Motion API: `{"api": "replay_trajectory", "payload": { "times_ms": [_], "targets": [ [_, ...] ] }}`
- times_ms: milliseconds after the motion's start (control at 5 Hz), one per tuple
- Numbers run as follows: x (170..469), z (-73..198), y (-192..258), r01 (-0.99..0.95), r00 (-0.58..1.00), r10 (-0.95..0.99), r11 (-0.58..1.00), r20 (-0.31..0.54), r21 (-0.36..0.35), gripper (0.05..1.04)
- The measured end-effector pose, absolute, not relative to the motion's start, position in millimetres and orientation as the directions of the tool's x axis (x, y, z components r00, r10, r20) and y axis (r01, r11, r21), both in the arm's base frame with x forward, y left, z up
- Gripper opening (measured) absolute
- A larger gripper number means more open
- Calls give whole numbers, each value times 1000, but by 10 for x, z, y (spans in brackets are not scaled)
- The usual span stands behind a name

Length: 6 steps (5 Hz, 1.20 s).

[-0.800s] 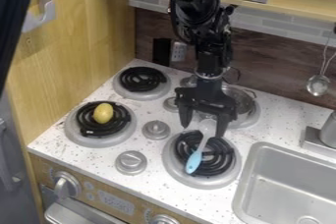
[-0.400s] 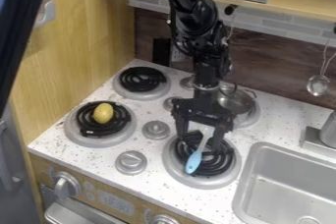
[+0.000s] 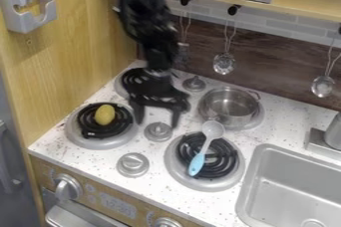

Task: Move the yellow object to the upper left burner

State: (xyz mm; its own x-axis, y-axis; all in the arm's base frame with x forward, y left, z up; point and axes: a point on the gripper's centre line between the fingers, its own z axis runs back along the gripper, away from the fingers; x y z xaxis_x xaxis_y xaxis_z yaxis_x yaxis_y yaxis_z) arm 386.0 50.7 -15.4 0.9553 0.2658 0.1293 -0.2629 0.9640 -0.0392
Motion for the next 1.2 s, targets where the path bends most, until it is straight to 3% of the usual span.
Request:
{"api": "replay_trajectory", "payload": {
  "times_ms": [600, 1200],
  "targets": [
    [3888, 53, 1288, -365, 913, 363, 931, 187, -27, 998],
    [3955, -393, 1553, -406, 909, 404, 914, 100, 3, 998]
  ]
}}
